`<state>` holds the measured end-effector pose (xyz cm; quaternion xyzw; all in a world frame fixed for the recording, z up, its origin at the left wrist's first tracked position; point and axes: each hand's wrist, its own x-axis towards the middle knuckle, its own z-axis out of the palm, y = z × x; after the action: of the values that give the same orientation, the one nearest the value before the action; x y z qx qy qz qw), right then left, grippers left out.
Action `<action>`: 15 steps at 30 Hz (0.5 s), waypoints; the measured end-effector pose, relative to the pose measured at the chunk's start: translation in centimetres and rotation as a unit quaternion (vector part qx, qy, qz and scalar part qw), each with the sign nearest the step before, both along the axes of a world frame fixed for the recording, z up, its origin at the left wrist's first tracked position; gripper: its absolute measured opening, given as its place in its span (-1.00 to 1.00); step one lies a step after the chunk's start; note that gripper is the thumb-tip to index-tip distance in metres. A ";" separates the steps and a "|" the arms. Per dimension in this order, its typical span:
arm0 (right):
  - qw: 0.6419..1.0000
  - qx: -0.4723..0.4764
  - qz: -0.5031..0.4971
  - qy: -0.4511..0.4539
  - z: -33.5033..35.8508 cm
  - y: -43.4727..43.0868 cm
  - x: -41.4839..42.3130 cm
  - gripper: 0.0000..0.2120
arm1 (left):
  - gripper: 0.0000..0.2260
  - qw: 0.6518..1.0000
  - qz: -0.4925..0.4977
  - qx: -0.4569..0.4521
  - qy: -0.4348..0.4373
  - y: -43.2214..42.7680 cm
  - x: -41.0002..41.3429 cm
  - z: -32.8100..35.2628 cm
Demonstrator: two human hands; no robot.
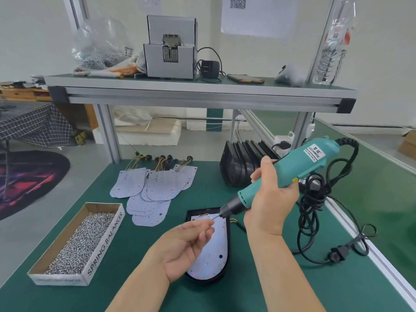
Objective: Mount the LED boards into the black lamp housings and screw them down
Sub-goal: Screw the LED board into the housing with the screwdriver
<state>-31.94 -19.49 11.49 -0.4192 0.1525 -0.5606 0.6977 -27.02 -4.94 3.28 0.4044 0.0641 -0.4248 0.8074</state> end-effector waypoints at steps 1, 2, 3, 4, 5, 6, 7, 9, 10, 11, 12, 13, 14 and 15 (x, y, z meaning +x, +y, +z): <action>1.000 -0.001 -0.001 -0.002 0.1 0.0 -0.1 -0.87 | -0.81 1.000 0.005 -0.003 -0.003 -0.1 -0.1 0.1; 1.000 -0.002 -0.002 -0.004 0.2 0.0 -0.2 -0.87 | -0.79 1.000 0.008 -0.003 -0.007 -0.1 -0.2 0.2; 1.000 -0.003 -0.003 -0.005 0.2 0.0 -0.3 -0.86 | -0.78 1.000 0.009 -0.002 -0.011 -0.1 -0.2 0.3; 1.000 -0.004 -0.001 -0.006 0.3 0.0 -0.3 -0.86 | -0.77 1.000 0.008 0.001 -0.016 -0.1 -0.2 0.3; 1.000 -0.006 0.001 -0.006 0.2 0.0 -0.4 -0.85 | -0.77 1.000 0.005 0.006 -0.023 -0.1 -0.3 0.3; 1.000 -0.009 0.002 -0.006 0.2 0.0 -0.4 -0.84 | -0.79 0.999 0.001 0.012 -0.030 -0.2 -0.4 0.4; 1.000 -0.011 0.003 -0.005 0.1 0.1 -0.4 -0.83 | -0.81 0.999 -0.003 0.017 -0.037 -0.2 -0.5 0.4; 1.000 -0.016 0.004 -0.002 0.0 0.2 -0.3 -0.82 | -0.81 0.999 -0.007 0.019 -0.046 -0.4 -0.7 0.6; 1.000 -0.017 0.004 -0.002 -0.1 0.2 -0.3 -0.82 | -0.81 0.999 -0.007 0.019 -0.047 -0.4 -0.7 0.7; 1.000 -0.020 0.004 -0.002 -0.2 0.3 -0.3 -0.82 | -0.81 0.999 -0.007 0.018 -0.048 -0.5 -0.7 0.7; 1.000 -0.023 0.003 -0.001 -0.3 0.3 -0.3 -0.82 | -0.82 0.999 -0.007 0.017 -0.048 -0.5 -0.7 0.7; 1.000 -0.026 0.002 0.001 -0.4 0.3 -0.3 -0.81 | -0.82 0.999 -0.009 0.016 -0.048 -0.4 -0.6 0.7; 1.000 -0.029 0.002 0.002 -0.4 0.3 -0.2 -0.81 | -0.82 0.999 -0.011 0.014 -0.045 -0.4 -0.6 0.6; 1.000 -0.029 0.001 0.002 -0.5 0.3 -0.2 -0.82 | -0.81 0.999 -0.012 0.011 -0.042 -0.4 -0.6 0.5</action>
<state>-32.17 -19.22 11.00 -0.4409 0.1374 -0.5634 0.6851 -27.61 -5.36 3.81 0.4312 0.0300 -0.4169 0.7996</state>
